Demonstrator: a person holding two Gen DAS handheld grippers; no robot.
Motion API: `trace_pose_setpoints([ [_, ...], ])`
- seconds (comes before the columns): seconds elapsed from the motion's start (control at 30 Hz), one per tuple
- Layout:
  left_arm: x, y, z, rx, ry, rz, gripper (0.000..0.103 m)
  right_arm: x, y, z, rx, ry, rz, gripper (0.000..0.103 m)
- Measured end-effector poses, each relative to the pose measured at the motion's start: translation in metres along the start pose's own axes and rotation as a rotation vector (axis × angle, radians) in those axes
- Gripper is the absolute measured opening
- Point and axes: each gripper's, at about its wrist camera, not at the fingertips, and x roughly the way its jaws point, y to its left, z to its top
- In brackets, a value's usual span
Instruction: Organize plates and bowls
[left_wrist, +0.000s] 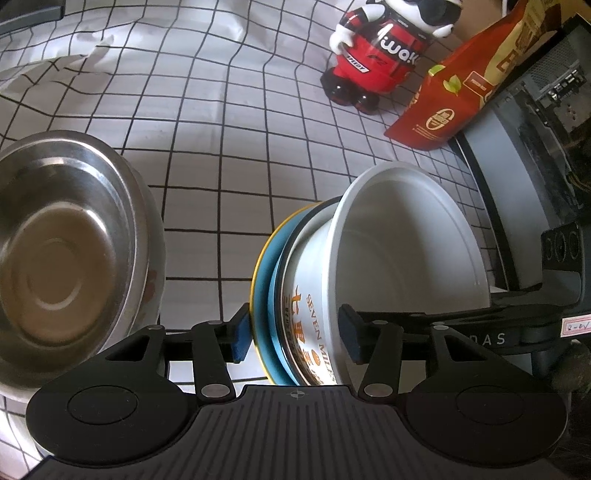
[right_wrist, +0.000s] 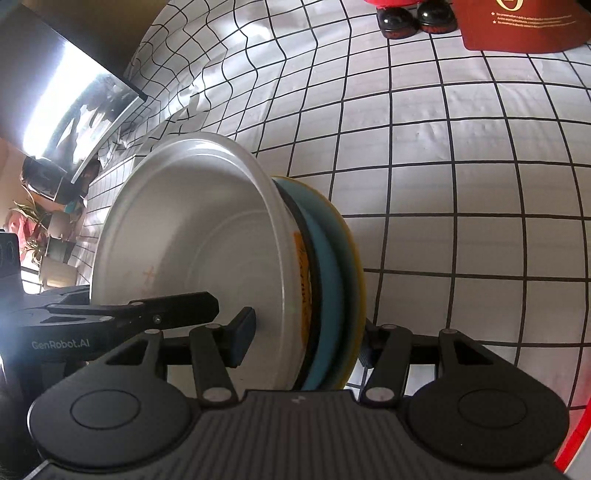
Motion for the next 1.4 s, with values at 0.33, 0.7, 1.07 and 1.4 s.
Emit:
trace_pose_setpoints([
  [0.33, 0.0, -0.002, -0.001, -0.008, 0.013, 0.018, 0.061, 0.005, 0.004, 0.0, -0.018, 0.015, 0.005, 0.057],
  [0.7, 0.0, 0.002, -0.002, -0.045, 0.029, 0.008, 0.065, 0.006, 0.007, -0.001, -0.021, 0.031, 0.012, 0.06],
  [1.07, -0.009, 0.016, -0.019, -0.15, 0.012, -0.033, 0.064, 0.006, 0.014, -0.016, -0.01, 0.059, 0.012, 0.061],
  [1.4, -0.002, 0.015, -0.017, -0.168, 0.017, -0.011, 0.063, 0.006, 0.02, -0.016, -0.031, 0.059, -0.018, 0.06],
])
